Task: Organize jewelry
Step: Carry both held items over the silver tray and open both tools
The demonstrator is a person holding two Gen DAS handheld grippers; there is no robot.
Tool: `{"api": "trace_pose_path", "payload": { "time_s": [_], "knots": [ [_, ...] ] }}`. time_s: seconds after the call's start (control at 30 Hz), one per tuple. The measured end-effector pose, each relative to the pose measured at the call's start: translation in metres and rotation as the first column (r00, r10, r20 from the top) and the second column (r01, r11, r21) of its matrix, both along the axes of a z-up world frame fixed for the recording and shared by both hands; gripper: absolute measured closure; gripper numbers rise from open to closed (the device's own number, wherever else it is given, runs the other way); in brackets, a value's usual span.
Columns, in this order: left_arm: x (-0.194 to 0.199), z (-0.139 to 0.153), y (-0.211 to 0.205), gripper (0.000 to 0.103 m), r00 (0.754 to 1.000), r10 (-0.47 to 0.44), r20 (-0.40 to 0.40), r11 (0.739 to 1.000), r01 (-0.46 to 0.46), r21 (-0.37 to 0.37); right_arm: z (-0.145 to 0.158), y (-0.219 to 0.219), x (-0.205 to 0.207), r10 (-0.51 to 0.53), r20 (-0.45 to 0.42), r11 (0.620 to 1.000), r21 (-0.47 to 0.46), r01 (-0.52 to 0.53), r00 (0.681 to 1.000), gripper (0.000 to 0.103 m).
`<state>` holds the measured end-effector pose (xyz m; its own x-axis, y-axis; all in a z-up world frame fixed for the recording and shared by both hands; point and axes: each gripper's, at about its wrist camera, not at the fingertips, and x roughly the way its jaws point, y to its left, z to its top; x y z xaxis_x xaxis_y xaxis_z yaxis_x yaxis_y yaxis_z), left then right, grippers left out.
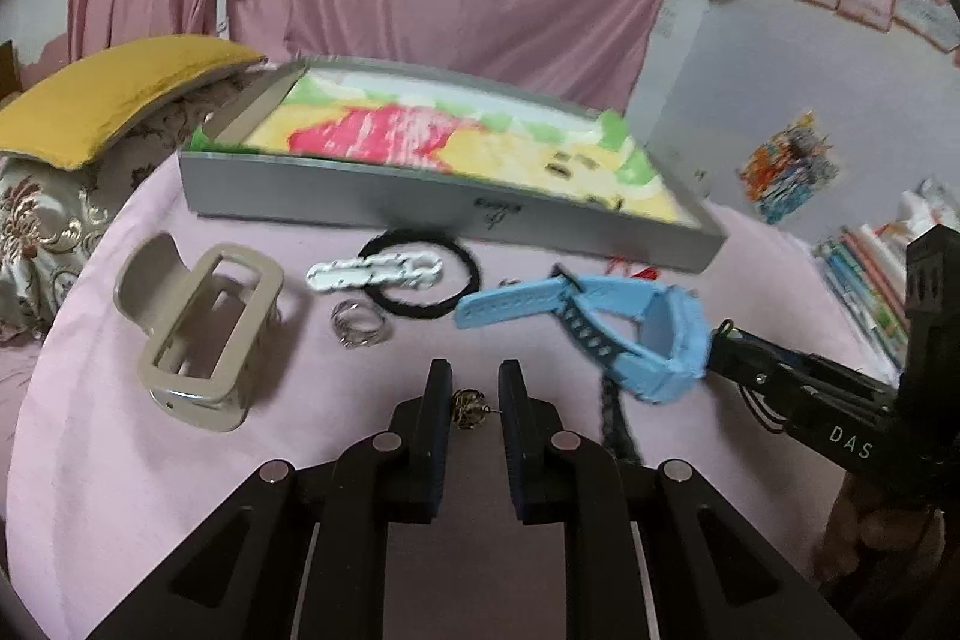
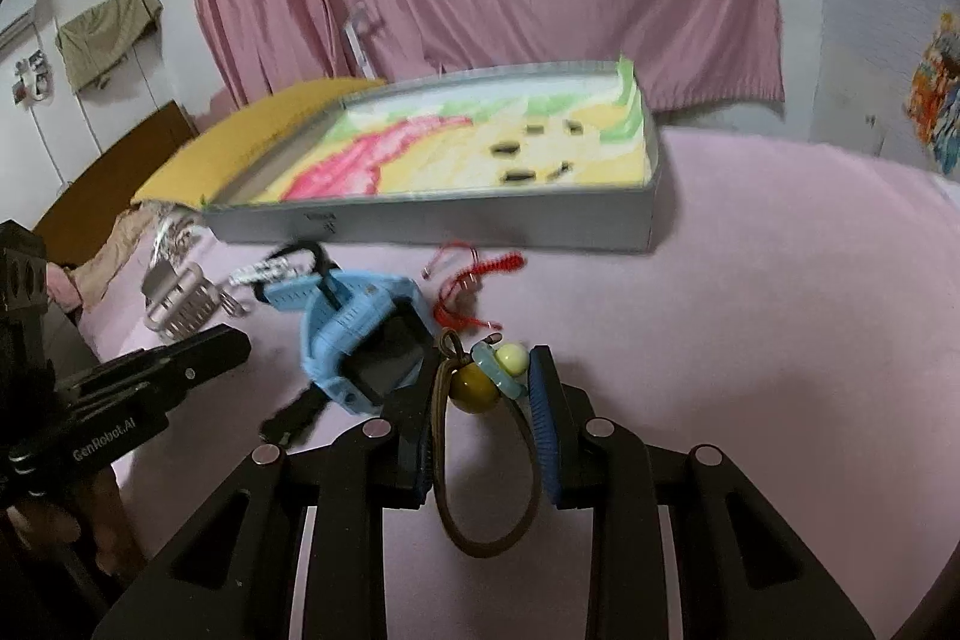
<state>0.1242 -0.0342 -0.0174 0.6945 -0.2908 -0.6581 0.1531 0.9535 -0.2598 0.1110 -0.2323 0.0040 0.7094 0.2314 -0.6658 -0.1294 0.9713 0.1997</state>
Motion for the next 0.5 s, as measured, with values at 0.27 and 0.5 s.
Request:
{"api": "trace_pose_path", "payload": {
  "time_s": [0.27, 0.5],
  "knots": [
    [-0.004, 0.046, -0.004, 0.088, 0.972, -0.001, 0.235, 1.000, -0.005, 0.023, 0.048, 0.015, 0.000, 0.012, 0.271, 1.000, -0.027, -0.005, 0.962, 0.079],
    [0.021, 0.081, -0.001, 0.088, 0.907, 0.025, 0.420, 0.999, -0.043, 0.034, 0.072, 0.033, 0.029, 0.013, 0.427, 0.999, -0.047, 0.007, 0.904, 0.079]
  ]
}}
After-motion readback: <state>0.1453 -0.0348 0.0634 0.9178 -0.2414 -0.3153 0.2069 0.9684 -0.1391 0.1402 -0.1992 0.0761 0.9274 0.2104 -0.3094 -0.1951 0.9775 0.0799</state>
